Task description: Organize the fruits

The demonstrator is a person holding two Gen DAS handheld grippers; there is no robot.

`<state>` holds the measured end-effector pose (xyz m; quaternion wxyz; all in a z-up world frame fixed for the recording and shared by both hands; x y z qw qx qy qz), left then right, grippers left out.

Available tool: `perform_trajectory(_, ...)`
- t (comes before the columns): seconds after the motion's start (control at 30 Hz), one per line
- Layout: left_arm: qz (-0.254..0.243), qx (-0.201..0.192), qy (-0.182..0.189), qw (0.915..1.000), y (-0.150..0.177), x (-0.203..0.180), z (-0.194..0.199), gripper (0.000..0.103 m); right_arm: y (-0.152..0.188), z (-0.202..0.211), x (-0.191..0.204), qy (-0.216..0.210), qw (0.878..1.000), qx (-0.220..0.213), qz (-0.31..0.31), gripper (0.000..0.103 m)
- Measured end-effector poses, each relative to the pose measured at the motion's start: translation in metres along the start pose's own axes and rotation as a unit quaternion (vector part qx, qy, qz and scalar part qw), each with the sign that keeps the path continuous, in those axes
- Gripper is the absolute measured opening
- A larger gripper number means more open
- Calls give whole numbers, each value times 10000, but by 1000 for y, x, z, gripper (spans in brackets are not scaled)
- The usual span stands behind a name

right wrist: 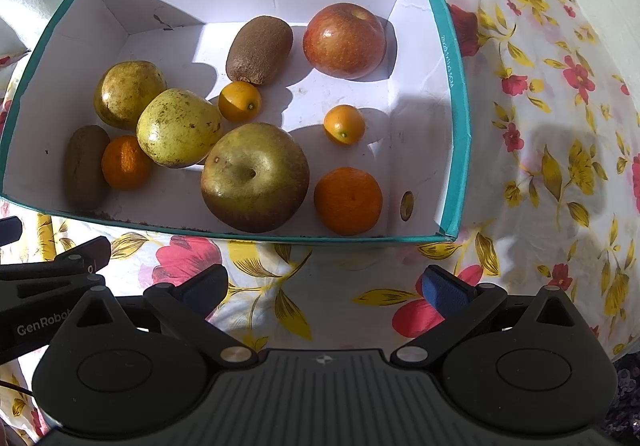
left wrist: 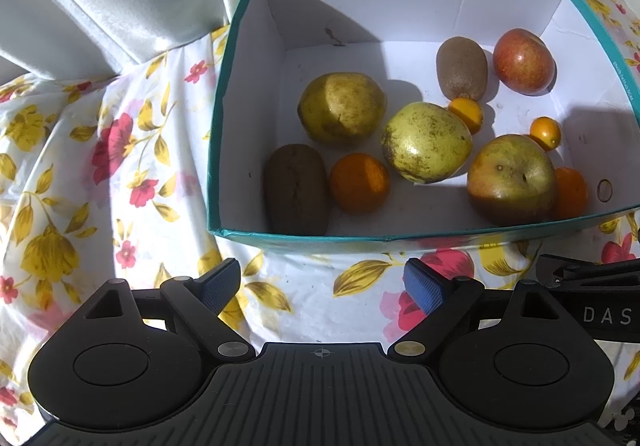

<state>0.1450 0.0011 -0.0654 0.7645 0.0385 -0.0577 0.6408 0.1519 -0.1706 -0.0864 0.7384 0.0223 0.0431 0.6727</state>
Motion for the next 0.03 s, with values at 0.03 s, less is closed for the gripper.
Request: perform_trajectory(0.03, -6, 7, 1, 10000, 0, 0, 0, 93, 0, 0, 0, 0, 10000, -3, 1, 103)
Point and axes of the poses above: each gripper's, at about its wrist camera, not at the fingertips, and z roughly against the way its jaws point, x to its left, y to its underside, the point moved 7 cm from there along -z, roughly the way its jaws point, and after that the axes turned 14 degrees about x, right-handed, at the moved point
